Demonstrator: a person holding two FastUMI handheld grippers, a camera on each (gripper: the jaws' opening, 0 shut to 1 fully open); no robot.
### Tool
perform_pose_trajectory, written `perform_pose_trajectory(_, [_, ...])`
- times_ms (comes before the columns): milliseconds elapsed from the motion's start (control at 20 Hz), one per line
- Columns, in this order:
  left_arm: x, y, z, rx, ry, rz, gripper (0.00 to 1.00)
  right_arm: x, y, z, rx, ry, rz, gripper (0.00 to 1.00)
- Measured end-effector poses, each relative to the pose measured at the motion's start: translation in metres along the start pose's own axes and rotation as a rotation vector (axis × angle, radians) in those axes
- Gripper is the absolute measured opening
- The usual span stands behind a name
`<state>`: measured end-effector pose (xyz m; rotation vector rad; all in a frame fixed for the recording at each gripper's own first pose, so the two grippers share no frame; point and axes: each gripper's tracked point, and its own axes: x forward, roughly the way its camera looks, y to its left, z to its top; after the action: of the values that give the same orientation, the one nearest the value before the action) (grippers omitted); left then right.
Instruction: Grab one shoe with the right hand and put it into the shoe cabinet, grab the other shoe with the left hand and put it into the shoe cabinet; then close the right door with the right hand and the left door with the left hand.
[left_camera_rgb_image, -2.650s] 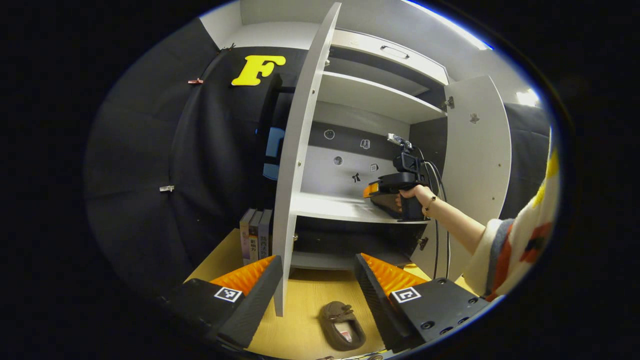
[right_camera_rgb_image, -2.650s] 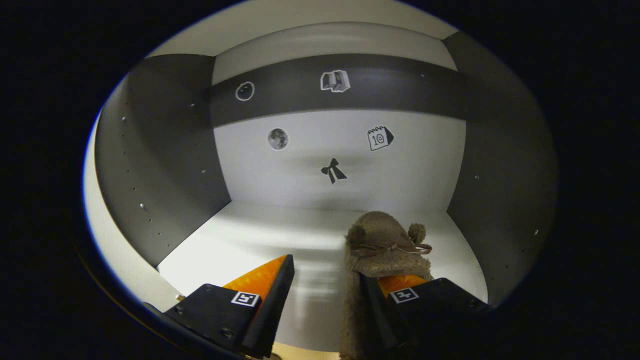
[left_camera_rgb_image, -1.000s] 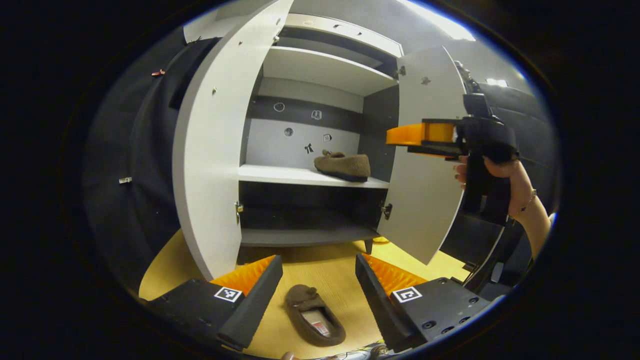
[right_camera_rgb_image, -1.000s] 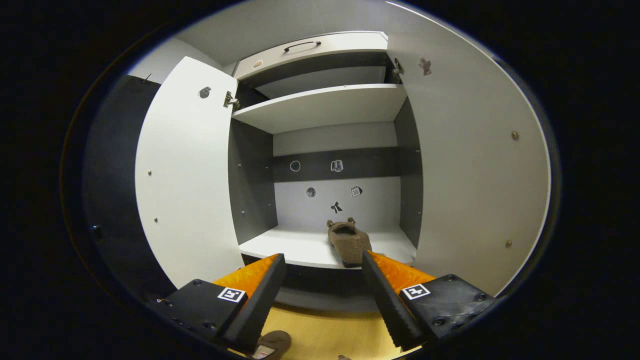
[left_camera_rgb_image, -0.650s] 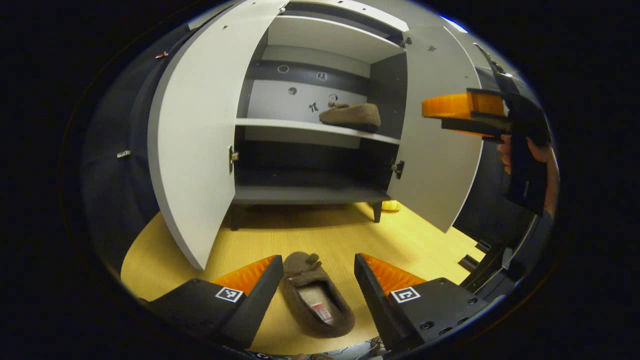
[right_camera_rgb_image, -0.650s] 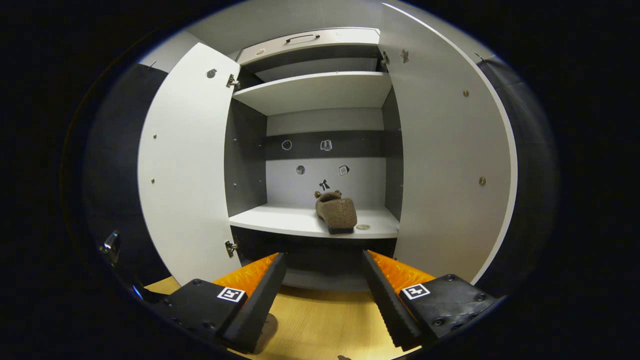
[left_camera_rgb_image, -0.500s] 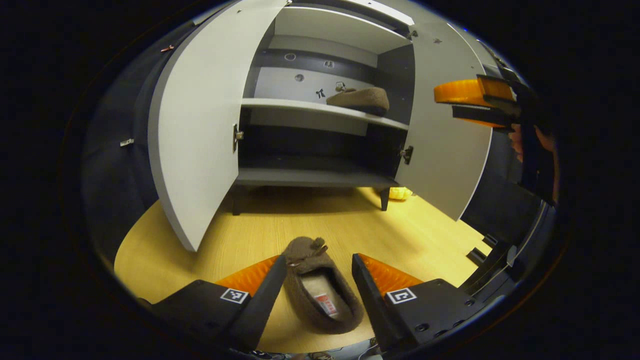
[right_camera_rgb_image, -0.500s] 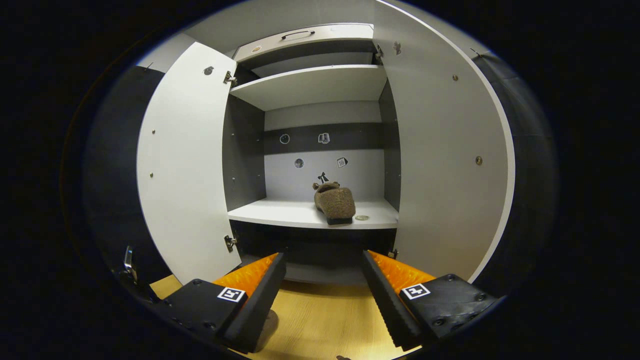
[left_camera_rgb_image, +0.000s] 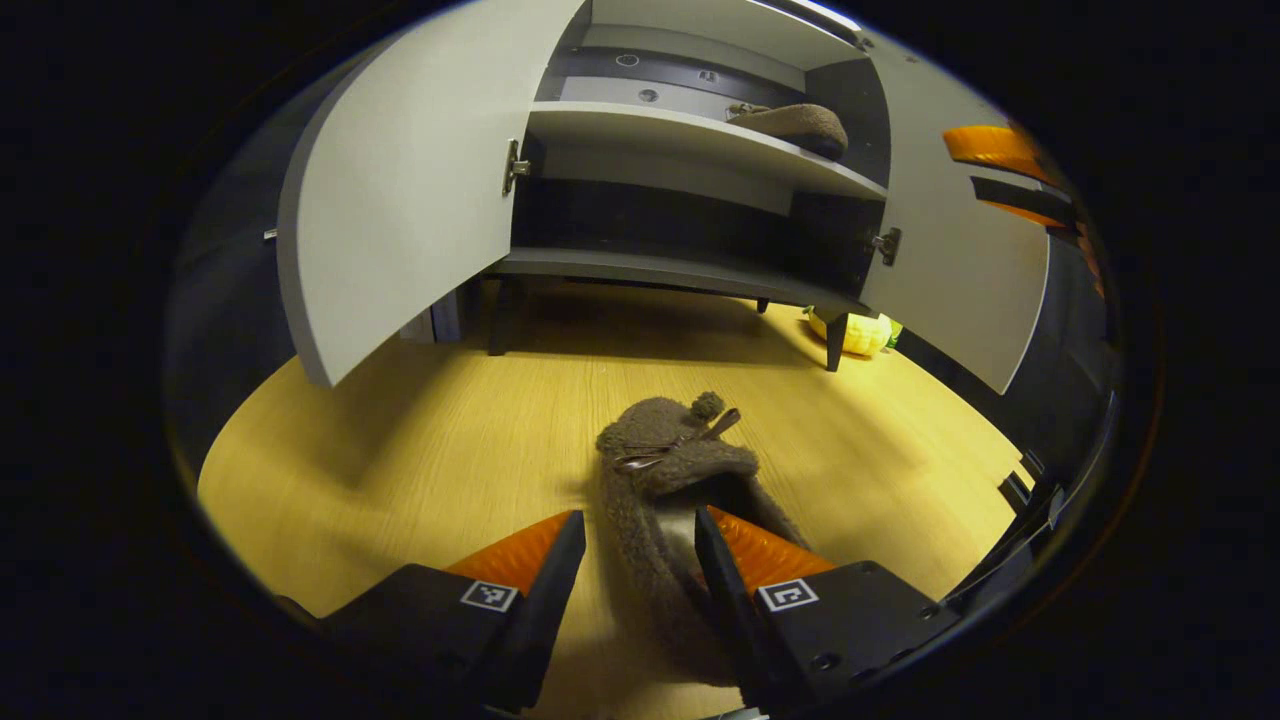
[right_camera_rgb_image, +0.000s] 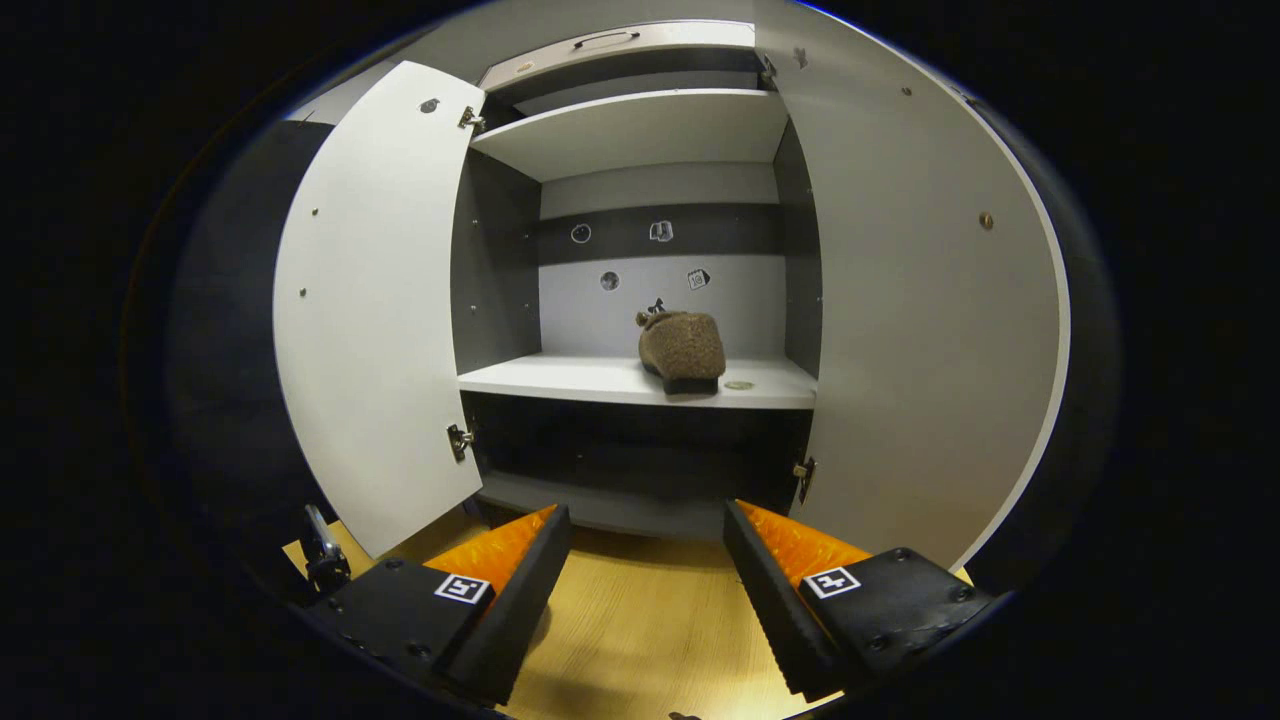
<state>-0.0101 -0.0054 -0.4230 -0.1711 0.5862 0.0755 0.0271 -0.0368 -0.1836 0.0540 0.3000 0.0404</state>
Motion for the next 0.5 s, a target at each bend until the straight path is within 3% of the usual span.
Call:
perform_pose_trajectory(300, [0.032, 0.001, 0.009, 0.008, -0.026, -0.018, 0.60, 0.009, -0.002, -0.038, 0.028, 0.086, 0.007, 0.98])
perform_pose_trajectory(450, [0.046, 0.002, 0.013, 0.072, -0.021, -0.005, 0.41, 0.013, -0.007, -0.040, 0.024, 0.099, 0.000, 0.98])
perform_pose_trajectory(500, [0.050, 0.003, 0.014, 0.097, -0.015, 0.001, 0.39, 0.014, -0.009, -0.040, 0.022, 0.100, -0.004, 0.98])
